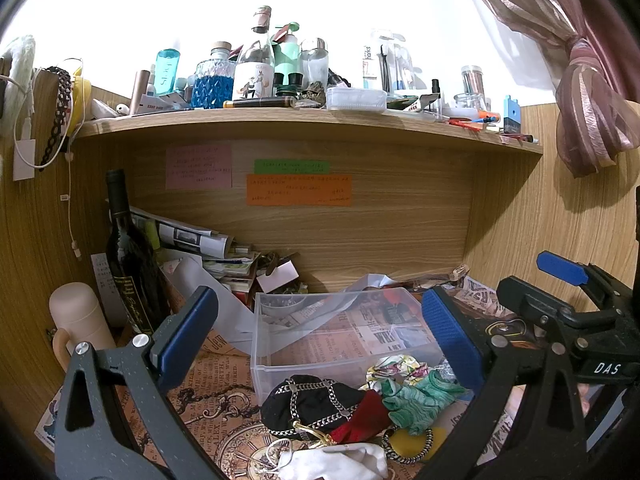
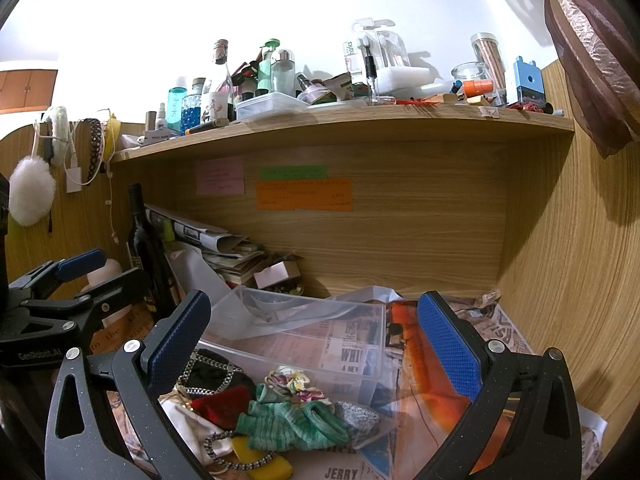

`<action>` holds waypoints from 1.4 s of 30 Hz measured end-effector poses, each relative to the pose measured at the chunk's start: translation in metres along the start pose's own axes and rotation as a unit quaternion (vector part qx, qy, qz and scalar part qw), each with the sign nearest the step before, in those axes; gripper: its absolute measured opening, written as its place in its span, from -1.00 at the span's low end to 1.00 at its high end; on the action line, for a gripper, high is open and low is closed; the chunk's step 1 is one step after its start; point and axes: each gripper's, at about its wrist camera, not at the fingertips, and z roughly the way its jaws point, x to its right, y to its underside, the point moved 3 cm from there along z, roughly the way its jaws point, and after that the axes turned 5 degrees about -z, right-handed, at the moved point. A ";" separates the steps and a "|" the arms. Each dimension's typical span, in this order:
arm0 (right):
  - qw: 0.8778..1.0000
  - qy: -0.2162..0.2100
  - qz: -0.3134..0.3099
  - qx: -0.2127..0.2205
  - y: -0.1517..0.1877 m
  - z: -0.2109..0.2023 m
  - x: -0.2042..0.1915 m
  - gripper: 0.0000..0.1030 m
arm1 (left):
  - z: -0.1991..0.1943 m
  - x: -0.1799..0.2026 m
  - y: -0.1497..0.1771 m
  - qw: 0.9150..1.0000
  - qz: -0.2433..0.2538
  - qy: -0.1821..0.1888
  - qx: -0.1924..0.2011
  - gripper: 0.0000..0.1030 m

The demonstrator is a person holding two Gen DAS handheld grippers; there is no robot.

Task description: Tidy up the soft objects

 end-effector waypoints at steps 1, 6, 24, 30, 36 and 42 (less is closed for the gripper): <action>1.000 0.000 0.000 0.000 0.000 0.000 0.000 1.00 | 0.000 0.000 0.000 1.000 0.000 0.000 0.000 1.00; 1.000 0.000 -0.001 0.001 0.000 0.000 0.000 1.00 | 0.000 0.000 0.000 1.000 0.001 0.000 0.000 1.00; 1.000 0.000 -0.004 -0.008 0.003 0.003 -0.006 1.00 | 0.008 -0.003 0.007 1.000 0.000 0.007 -0.018 1.00; 0.999 -0.006 0.013 -0.033 0.016 0.015 0.004 1.00 | 0.022 -0.009 0.020 0.999 -0.006 0.012 -0.050 1.00; 0.998 -0.003 0.018 -0.066 0.033 0.027 0.010 0.83 | 0.037 -0.017 0.040 0.995 -0.005 0.009 -0.095 0.69; 0.994 -0.013 0.025 -0.107 0.052 0.040 0.015 0.66 | 0.055 -0.033 0.063 0.989 -0.017 0.002 -0.146 0.53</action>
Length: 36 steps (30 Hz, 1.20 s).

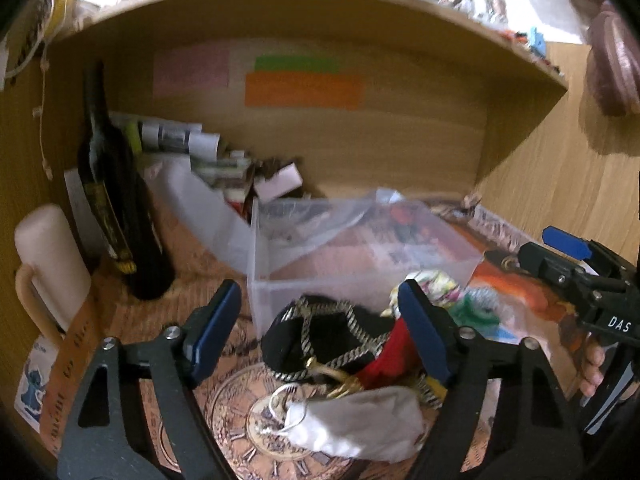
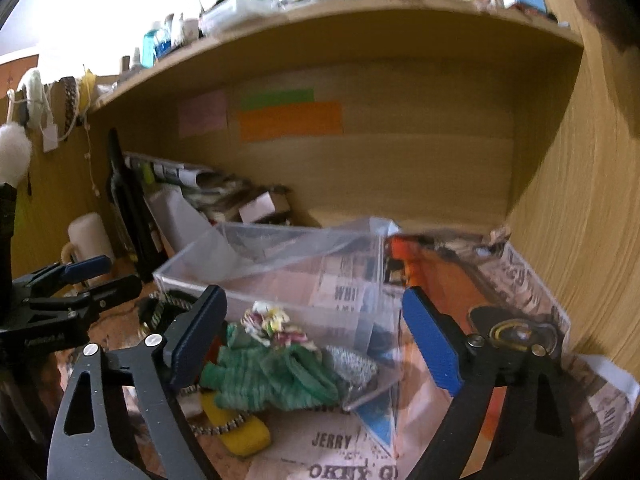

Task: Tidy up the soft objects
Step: 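Grasp the black chain-trimmed pouch with the left gripper while the right grasps the floral bundle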

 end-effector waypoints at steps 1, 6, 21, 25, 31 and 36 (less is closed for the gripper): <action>1.000 -0.003 0.001 -0.008 0.003 0.004 0.001 0.63 | 0.005 -0.004 0.003 1.000 -0.004 -0.001 -0.009 0.51; 0.999 -0.026 0.009 -0.043 0.014 0.022 0.003 0.42 | 0.026 -0.019 0.013 0.999 -0.022 -0.004 -0.047 0.34; 0.988 -0.076 0.001 -0.133 0.028 0.088 -0.013 -0.31 | 0.065 -0.033 0.027 0.993 -0.045 0.024 -0.109 -0.31; 0.987 -0.080 0.002 -0.137 0.031 0.091 -0.014 -0.58 | 0.066 -0.032 0.026 0.993 -0.042 0.026 -0.110 -0.45; 0.992 -0.067 -0.009 -0.110 0.024 0.079 -0.017 -0.72 | 0.058 -0.028 0.024 0.994 -0.032 0.029 -0.099 -0.63; 0.994 -0.065 -0.023 -0.087 0.015 0.068 -0.019 -0.75 | 0.046 -0.023 0.019 0.996 -0.022 0.027 -0.085 -0.70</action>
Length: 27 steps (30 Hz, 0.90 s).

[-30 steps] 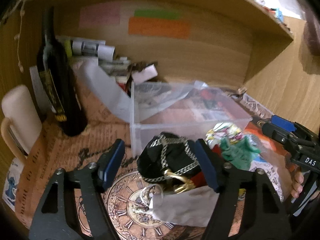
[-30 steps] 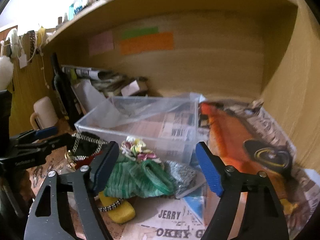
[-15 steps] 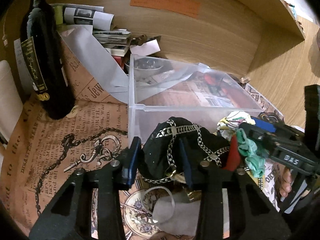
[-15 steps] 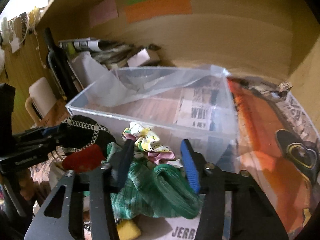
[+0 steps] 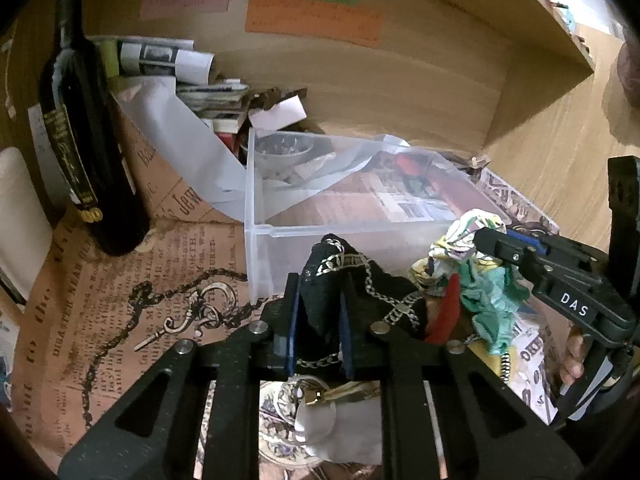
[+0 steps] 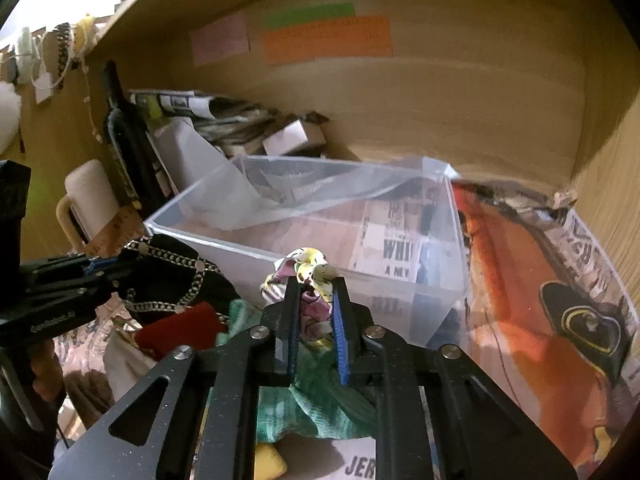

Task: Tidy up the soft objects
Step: 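Grasp the black chain-trimmed pouch with the left gripper while the right grasps the floral bundle, then carry both items over the clear box and open both grippers to drop them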

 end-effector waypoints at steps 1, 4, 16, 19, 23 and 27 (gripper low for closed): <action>1.000 -0.001 -0.001 0.005 -0.002 -0.003 0.000 -0.75 | -0.003 0.001 -0.001 1.000 0.001 -0.002 0.005 -0.71; 1.000 -0.002 0.001 0.020 -0.006 -0.011 0.001 -0.75 | -0.012 0.004 -0.005 1.000 0.009 -0.007 0.022 -0.73; 0.996 0.007 0.009 0.083 -0.031 -0.042 0.004 -0.76 | -0.045 0.016 -0.037 0.997 0.019 0.001 0.079 -0.74; 0.995 0.012 0.010 0.097 -0.037 -0.049 0.006 -0.76 | -0.051 0.021 -0.049 0.995 0.028 -0.004 0.095 -0.74; 0.993 0.018 0.008 0.112 -0.047 -0.053 0.009 -0.76 | -0.052 0.022 -0.067 0.994 0.027 -0.003 0.109 -0.74; 0.993 0.025 0.006 0.119 -0.057 -0.050 0.015 -0.76 | -0.046 0.024 -0.086 0.992 0.026 -0.005 0.120 -0.74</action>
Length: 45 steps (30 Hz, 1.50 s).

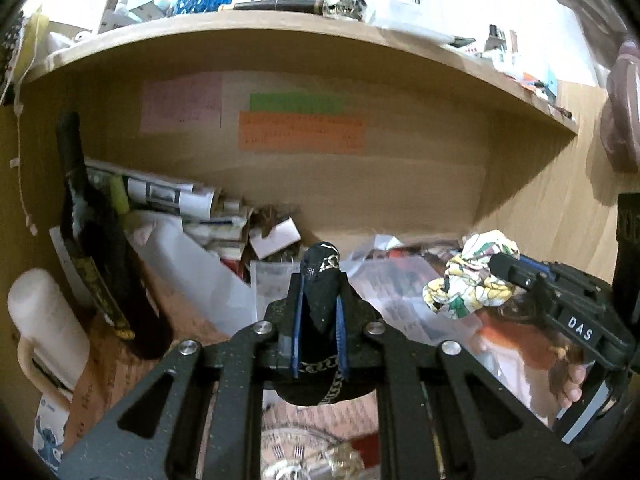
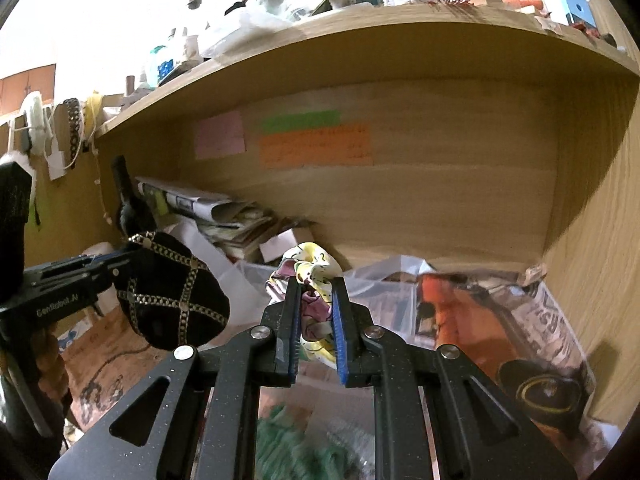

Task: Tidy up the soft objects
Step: 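Carry both items over the clear box and open both grippers to drop them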

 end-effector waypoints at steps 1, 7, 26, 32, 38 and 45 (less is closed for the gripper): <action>1.000 0.002 -0.001 0.000 -0.001 0.002 0.001 -0.76 | 0.004 0.000 -0.004 1.000 0.000 -0.001 0.001 -0.74; 1.000 0.010 -0.004 -0.024 -0.002 0.029 0.010 -0.76 | 0.038 0.003 -0.014 1.000 0.005 -0.007 -0.017 -0.74; 0.988 0.016 -0.015 -0.156 0.030 0.108 0.023 -0.72 | 0.159 0.003 0.021 0.986 0.007 -0.016 -0.163 -0.74; 0.984 0.015 -0.017 -0.176 0.034 0.112 0.021 -0.56 | 0.151 -0.001 0.021 0.986 0.015 -0.027 -0.161 -0.54; 0.988 0.025 -0.021 -0.148 0.024 0.097 0.021 -0.04 | 0.123 -0.002 0.009 0.992 0.024 -0.033 -0.122 0.09; 0.994 0.025 -0.022 -0.100 0.007 0.057 0.014 0.29 | 0.077 0.005 0.004 0.995 0.050 -0.031 -0.078 0.34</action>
